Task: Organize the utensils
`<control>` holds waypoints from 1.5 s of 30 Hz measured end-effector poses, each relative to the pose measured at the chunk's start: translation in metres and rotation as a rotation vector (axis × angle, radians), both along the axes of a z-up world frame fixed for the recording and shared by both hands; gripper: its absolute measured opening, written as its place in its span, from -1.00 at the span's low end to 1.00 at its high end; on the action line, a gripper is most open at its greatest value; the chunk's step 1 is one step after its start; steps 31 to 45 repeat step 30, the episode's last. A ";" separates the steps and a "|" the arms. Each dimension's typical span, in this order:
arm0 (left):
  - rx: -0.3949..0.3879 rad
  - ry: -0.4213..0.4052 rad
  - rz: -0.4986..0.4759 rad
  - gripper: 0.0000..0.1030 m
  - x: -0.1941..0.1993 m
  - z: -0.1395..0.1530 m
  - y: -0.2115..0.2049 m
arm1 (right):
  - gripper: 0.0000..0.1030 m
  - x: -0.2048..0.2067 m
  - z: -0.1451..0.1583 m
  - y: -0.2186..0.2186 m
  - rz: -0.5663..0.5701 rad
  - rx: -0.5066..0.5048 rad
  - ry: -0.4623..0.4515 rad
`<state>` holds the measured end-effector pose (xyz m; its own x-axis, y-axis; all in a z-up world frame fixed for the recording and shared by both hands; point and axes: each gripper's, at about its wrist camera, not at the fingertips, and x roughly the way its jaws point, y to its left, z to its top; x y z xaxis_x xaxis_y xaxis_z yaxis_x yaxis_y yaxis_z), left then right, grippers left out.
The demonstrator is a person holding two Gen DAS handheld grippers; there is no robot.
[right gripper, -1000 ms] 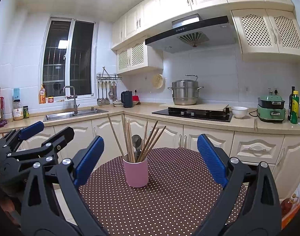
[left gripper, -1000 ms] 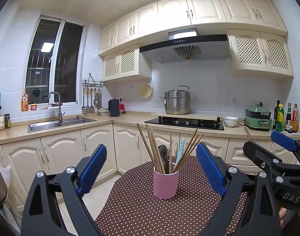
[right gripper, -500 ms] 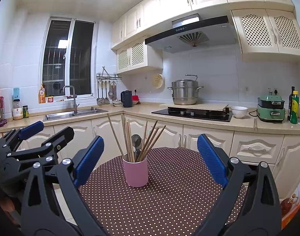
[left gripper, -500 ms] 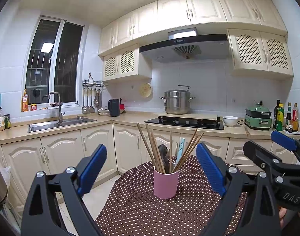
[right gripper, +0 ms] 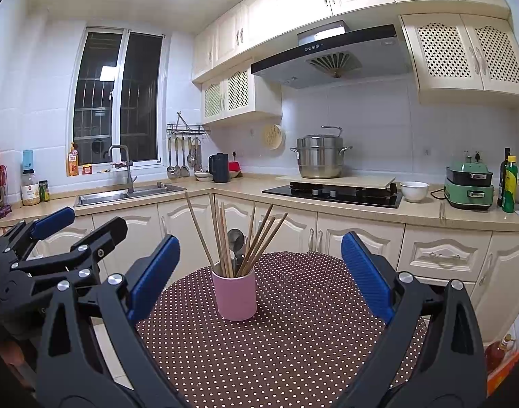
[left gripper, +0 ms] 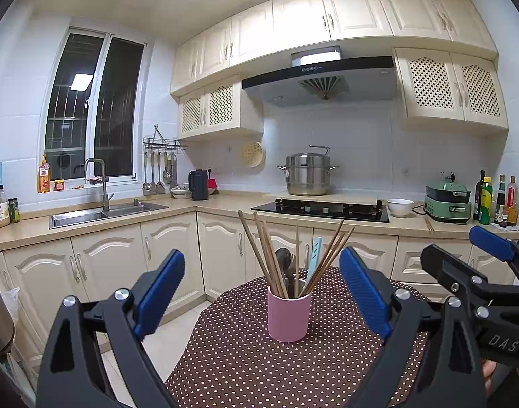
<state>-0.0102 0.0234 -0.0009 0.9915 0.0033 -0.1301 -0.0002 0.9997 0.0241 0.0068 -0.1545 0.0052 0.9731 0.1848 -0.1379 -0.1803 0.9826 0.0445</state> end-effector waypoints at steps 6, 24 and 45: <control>0.001 -0.001 0.000 0.76 0.000 0.000 0.000 | 0.83 0.000 0.000 0.000 -0.001 -0.001 -0.001; 0.005 0.046 0.002 0.76 0.008 -0.006 0.004 | 0.83 0.008 -0.007 -0.001 0.010 0.013 0.036; 0.008 0.111 0.008 0.76 0.020 -0.010 0.002 | 0.83 0.016 -0.013 -0.002 0.009 0.009 0.078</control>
